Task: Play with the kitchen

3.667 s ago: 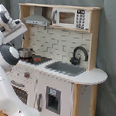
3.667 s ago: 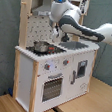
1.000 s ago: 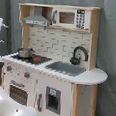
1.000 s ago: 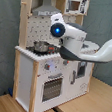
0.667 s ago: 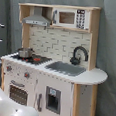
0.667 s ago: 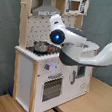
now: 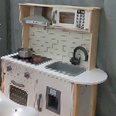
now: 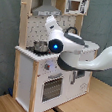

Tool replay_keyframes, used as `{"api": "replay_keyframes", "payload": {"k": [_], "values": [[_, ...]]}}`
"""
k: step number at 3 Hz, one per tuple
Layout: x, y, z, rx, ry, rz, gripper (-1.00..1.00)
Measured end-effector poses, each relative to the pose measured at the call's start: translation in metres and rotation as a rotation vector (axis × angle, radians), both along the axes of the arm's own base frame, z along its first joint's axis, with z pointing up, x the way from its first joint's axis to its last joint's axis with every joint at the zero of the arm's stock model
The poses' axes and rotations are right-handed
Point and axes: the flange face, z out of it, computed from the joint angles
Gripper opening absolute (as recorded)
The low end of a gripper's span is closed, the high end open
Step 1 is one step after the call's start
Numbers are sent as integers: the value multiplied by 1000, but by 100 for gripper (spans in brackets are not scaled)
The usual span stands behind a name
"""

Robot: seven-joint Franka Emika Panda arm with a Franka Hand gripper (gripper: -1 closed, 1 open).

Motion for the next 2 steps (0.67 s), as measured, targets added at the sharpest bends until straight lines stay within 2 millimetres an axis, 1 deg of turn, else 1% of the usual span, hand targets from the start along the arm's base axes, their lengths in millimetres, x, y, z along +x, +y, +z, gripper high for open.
{"api": "replay_keyframes", "payload": {"k": [1,2], "values": [[1,22,-35,-122,39,51,100],[0,39,-57,-238,78,103,100]]}}
